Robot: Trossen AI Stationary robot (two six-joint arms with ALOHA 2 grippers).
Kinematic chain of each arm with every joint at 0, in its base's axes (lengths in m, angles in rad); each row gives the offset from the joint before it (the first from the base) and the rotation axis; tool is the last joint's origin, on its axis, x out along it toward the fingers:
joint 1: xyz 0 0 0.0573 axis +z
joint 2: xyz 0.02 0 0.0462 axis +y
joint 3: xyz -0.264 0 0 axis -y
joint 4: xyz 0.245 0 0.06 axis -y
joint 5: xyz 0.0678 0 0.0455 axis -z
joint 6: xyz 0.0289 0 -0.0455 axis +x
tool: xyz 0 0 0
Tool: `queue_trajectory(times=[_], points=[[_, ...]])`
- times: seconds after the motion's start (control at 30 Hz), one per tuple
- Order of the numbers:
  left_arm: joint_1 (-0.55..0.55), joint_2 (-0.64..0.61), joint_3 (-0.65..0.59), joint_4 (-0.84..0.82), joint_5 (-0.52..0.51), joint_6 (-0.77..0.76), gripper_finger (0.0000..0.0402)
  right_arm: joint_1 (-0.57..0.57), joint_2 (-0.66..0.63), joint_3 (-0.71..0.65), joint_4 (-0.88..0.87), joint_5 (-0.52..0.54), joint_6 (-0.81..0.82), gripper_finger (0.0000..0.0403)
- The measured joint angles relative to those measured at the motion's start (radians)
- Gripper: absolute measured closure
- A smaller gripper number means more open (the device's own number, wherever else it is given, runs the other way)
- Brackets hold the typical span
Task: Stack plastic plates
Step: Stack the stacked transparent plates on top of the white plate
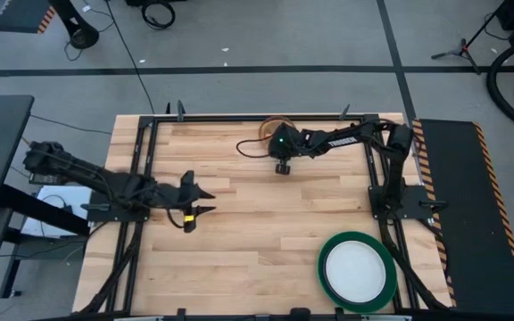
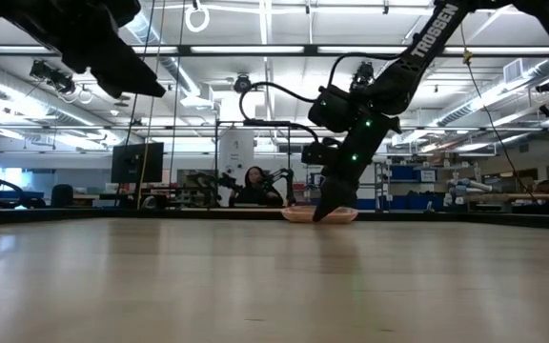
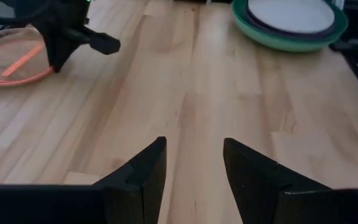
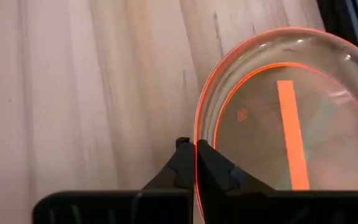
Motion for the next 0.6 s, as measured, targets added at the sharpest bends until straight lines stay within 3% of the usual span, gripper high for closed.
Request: queue_trajectory(times=[0.3, 0.6], points=[[-0.098, 0.0, 0.0, -0.143, -0.188, -0.093, 0.0235, 0.147, -0.029, 0.095, -0.153, 0.121, 0.04, 0.0397], [-0.143, 0.0, 0.0, -0.131, -0.242, -0.106, 0.0235, 0.41, -0.09, 0.208, -0.377, 0.228, 0.138, 0.0396]])
